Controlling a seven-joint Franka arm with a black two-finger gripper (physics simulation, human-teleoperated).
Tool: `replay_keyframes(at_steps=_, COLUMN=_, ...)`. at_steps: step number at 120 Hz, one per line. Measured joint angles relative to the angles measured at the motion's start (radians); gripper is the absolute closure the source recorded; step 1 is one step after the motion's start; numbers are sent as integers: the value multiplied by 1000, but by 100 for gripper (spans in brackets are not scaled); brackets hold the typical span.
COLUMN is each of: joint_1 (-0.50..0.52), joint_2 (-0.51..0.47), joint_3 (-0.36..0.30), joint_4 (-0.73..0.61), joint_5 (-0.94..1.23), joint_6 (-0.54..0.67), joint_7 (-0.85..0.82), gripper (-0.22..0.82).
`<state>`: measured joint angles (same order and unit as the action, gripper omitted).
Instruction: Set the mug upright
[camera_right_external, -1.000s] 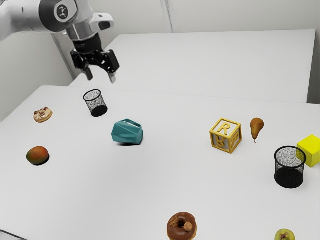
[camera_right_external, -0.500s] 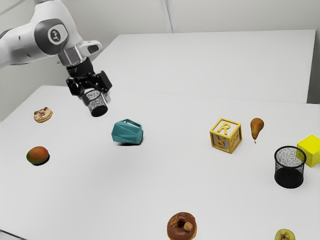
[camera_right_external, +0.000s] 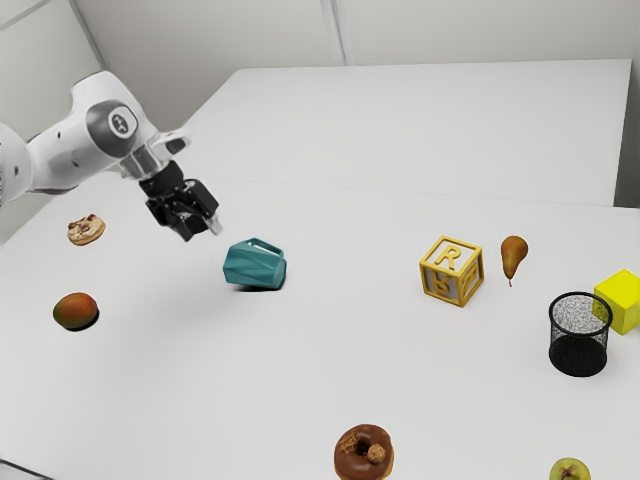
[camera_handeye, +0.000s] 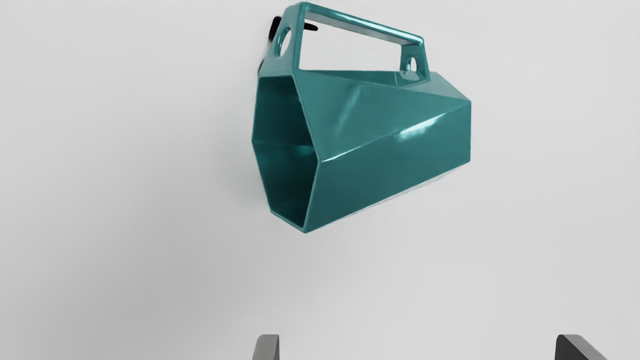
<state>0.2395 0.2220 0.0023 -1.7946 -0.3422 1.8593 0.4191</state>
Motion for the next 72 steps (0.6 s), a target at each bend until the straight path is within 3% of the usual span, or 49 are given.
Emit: replay_keyframes(at_steps=72, joint_1=39, joint_2=220, joint_3=1, joint_4=87, joint_5=-225, joint_6=44, joint_7=269, gripper=0)
